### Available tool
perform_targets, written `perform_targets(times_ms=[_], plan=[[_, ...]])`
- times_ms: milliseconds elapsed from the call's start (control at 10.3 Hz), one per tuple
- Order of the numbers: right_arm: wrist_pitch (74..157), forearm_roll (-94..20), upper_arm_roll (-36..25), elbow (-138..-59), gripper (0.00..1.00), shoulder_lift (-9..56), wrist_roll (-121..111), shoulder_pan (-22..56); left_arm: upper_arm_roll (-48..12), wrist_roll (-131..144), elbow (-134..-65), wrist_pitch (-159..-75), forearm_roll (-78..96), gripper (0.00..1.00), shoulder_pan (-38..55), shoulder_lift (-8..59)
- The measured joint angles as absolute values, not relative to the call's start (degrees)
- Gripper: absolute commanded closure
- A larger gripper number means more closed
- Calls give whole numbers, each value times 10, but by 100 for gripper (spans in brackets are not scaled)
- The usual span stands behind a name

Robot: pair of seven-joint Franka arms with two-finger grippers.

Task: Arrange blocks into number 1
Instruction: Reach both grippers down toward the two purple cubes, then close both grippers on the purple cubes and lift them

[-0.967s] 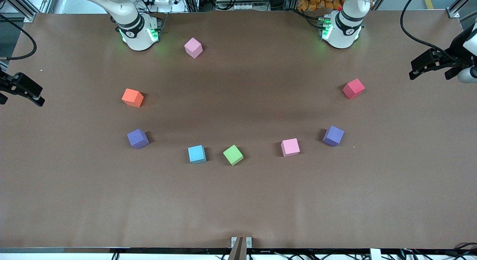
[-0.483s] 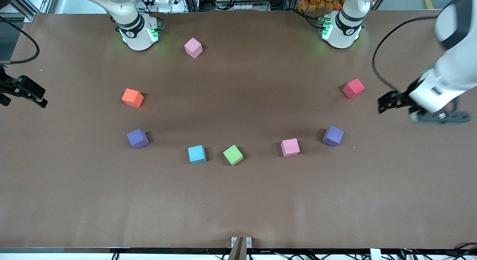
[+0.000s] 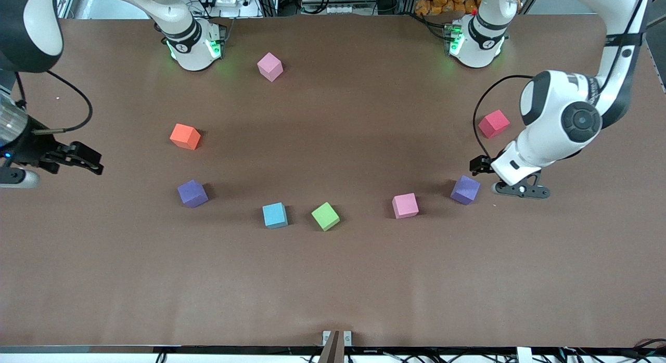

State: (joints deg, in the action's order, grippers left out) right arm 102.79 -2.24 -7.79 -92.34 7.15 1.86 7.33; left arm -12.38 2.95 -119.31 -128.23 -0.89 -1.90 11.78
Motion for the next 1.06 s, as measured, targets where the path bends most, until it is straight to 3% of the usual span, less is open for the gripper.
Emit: perform_targets(times_ms=[290,870,967,1063], plan=[[1074,-43,-77,-996,0,81,14,76,-128,25,-1248,-1389,-50,0,-19,155],[1122,-43,-73,-1013,0,187,-145,108,-137,23,-1264,-1478,-121,2,-17,214],[1129,-43,-73,-1013,0,200,-157,113,-137,23,-1266,-1489,-122,32,-17,223],[1131,-43,-73,-1014,0,209,-161,118,-137,23,-1266,-1495,-122,73,-17,230]])
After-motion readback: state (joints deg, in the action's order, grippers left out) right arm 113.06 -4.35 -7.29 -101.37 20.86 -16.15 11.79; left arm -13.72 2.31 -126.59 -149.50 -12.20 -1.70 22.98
